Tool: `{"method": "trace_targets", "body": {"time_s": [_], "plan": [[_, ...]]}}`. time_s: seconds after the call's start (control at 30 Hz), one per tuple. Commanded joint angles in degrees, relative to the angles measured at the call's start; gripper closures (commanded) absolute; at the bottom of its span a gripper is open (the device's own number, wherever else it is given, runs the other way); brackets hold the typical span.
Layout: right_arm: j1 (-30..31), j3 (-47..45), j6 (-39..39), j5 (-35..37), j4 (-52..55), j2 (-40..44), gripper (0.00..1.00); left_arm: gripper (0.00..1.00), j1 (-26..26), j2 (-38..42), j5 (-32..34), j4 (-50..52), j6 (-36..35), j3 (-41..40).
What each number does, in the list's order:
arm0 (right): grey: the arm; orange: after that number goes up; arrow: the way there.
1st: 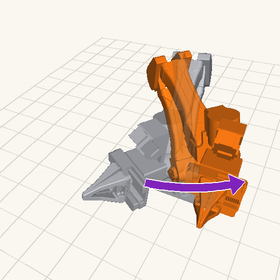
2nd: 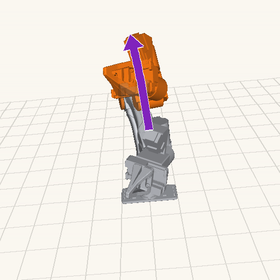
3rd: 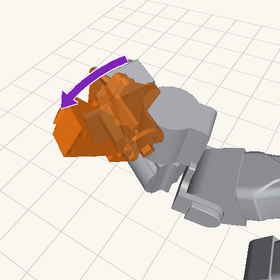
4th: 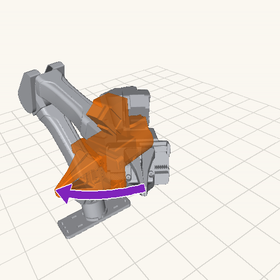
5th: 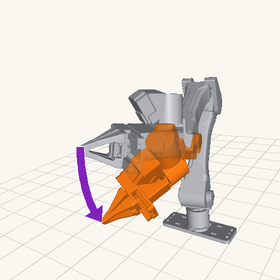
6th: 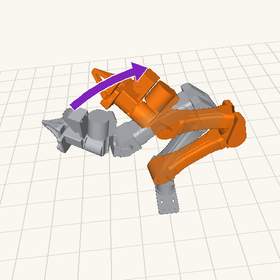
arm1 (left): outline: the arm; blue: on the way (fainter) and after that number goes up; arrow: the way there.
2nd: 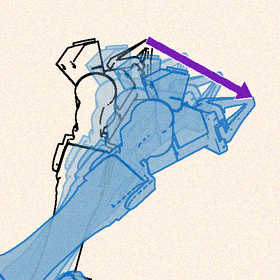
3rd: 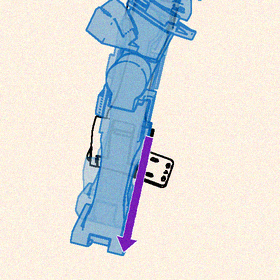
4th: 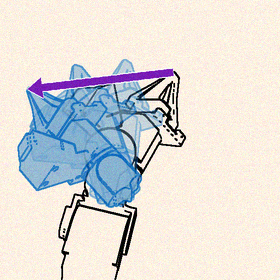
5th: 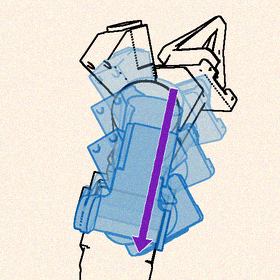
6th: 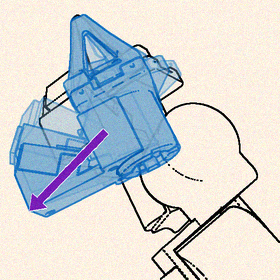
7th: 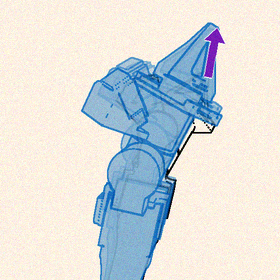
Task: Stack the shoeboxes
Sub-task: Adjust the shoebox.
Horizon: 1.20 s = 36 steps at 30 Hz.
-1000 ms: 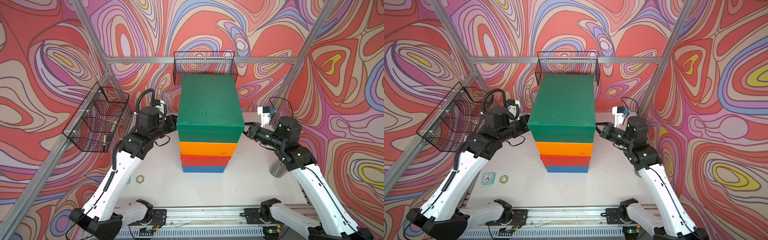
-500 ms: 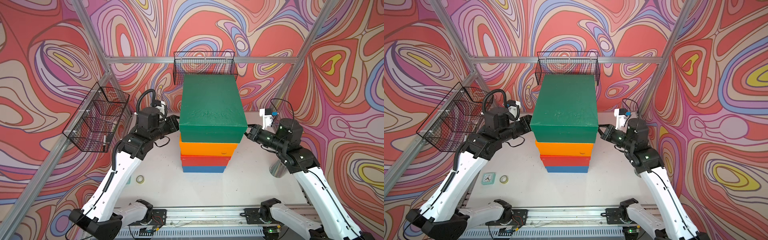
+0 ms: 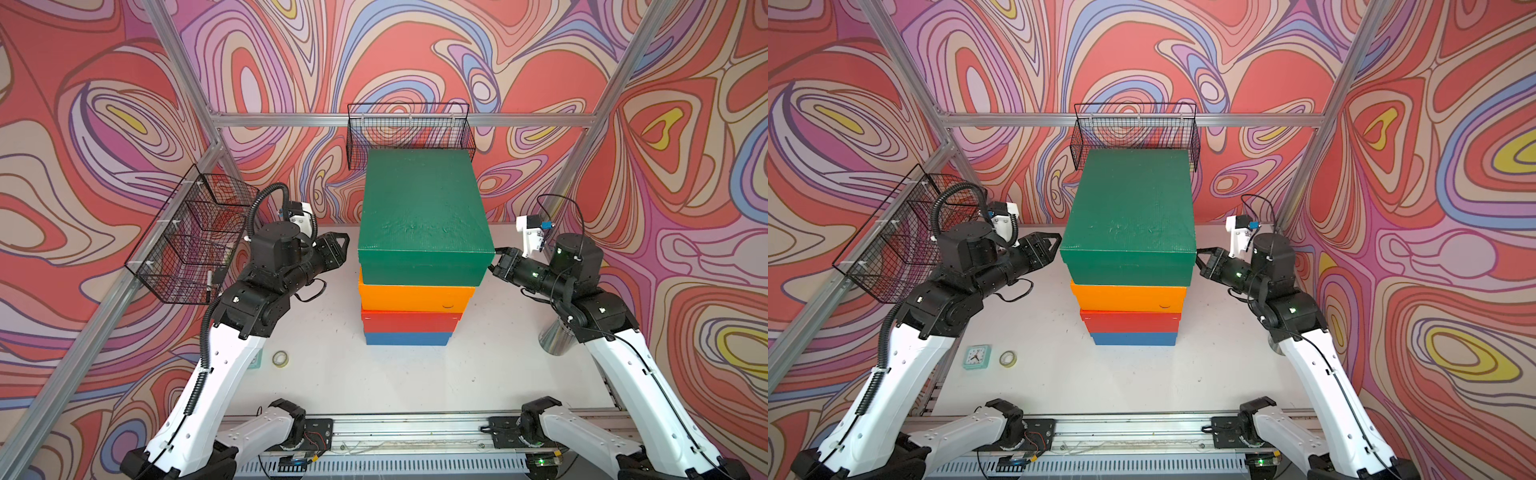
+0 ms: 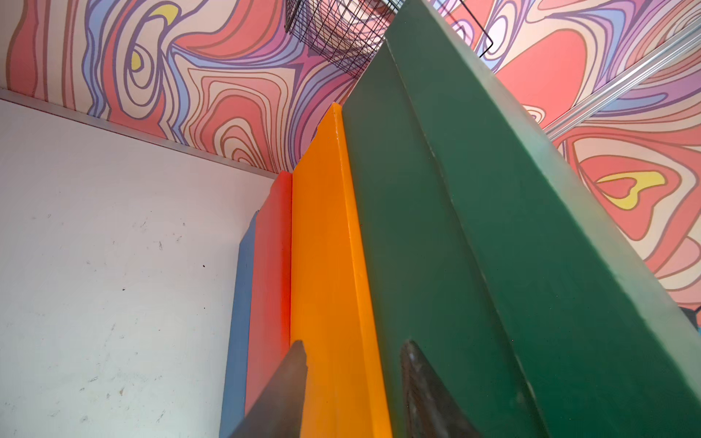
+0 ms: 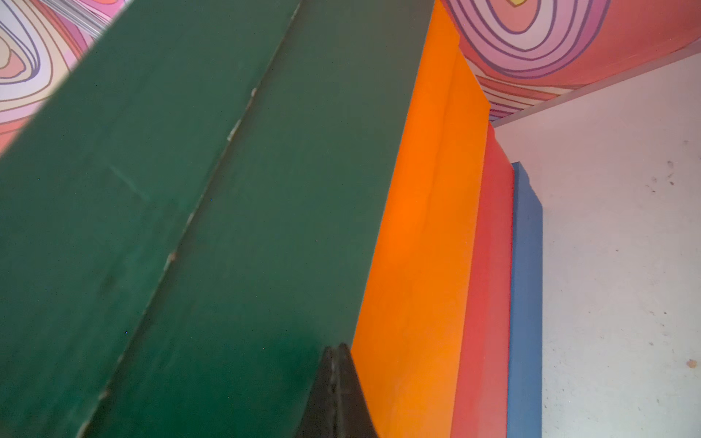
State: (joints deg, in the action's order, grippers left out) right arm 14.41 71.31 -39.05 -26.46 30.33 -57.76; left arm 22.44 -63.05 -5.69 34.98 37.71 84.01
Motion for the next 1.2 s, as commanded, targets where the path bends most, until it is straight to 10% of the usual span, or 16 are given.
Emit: {"method": "trace_targets", "body": {"time_s": [0.0,0.73,1.17], "plan": [[0.35,1.79,-0.33,-1.89,-1.19,0.49,1.00,0.58,-0.28,-1.06,-1.06,1.10,0.25,0.28],[0.48,-0.53,-1.59,-3.69,-2.20,1.02,1.00,0.59,-0.22,-2.71,-2.45,-0.01,1.31,0.46],[0.46,-0.96,4.92,7.47,4.88,1.54,1.00,0.56,-0.28,0.24,0.86,2.61,-1.93,-0.76]]}}
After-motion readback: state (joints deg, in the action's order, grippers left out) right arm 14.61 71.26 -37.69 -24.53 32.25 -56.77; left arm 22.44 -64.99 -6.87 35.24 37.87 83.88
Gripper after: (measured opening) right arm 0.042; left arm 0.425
